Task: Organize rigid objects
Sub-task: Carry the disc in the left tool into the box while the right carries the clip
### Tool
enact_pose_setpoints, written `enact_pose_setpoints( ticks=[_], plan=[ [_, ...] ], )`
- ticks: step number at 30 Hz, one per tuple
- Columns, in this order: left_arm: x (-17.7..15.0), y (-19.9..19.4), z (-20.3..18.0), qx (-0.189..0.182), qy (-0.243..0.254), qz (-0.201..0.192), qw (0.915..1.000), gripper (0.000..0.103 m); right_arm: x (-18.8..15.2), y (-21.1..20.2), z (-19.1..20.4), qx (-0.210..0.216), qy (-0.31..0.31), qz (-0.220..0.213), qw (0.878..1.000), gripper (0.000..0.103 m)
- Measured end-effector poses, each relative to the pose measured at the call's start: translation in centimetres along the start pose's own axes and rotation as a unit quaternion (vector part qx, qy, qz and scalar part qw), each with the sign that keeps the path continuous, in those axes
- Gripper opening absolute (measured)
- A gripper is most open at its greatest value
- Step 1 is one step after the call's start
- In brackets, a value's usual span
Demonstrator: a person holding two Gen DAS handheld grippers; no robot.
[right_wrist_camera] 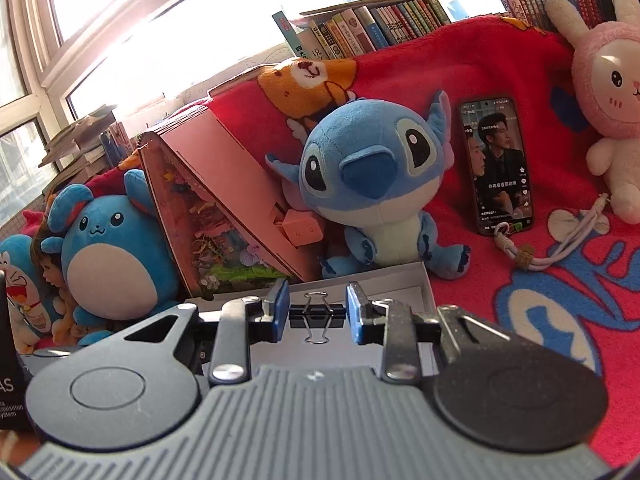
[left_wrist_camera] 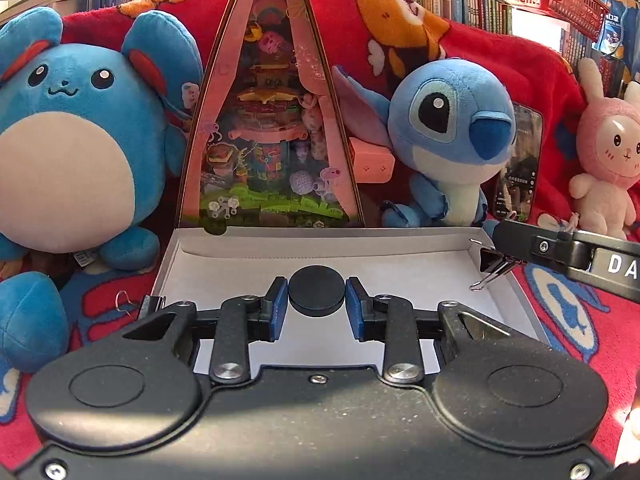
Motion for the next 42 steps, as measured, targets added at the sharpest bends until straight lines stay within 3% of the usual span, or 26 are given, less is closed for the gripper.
enact_pose_setpoints(
  ticks=[3, 14, 23, 29, 42],
  plan=[
    [0.3, 1.5, 0.2, 0.011, -0.001, 0.004, 0.9999, 0.030, -0.1, 2.5, -0.6, -0.026, 0.018, 0.015, 0.999, 0.036],
    [0.4, 4.6, 0.0, 0.021, 0.006, 0.025, 0.9995, 0.030, -0.5, 7.2, -0.9, -0.037, 0.005, 0.020, 0.999, 0.036],
    [-0.1, 5.0, 0.2, 0.029, 0.022, 0.038, 0.9986, 0.030, -1.1, 6.7, -1.2, -0.059, -0.003, 0.075, 0.995, 0.036],
    [-0.2, 5.6, 0.5, 0.032, 0.013, 0.044, 0.9984, 0.030, -2.2, 7.2, -0.6, -0.066, -0.046, 0.112, 0.990, 0.035],
    [0.4, 6.5, 0.2, 0.032, 0.007, 0.039, 0.9987, 0.030, -1.0, 9.6, -0.4, -0.061, -0.065, 0.120, 0.989, 0.035]
  ],
)
Point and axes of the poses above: each gripper's, at about its wrist camera, not at the fingertips, and y roughly the way its jaws point, z to its left, x to its top, the point moved 2 cm from there along y, roughly the way its jaws point, and after that the axes turned 9 degrees about z, right-handed, at the moved point
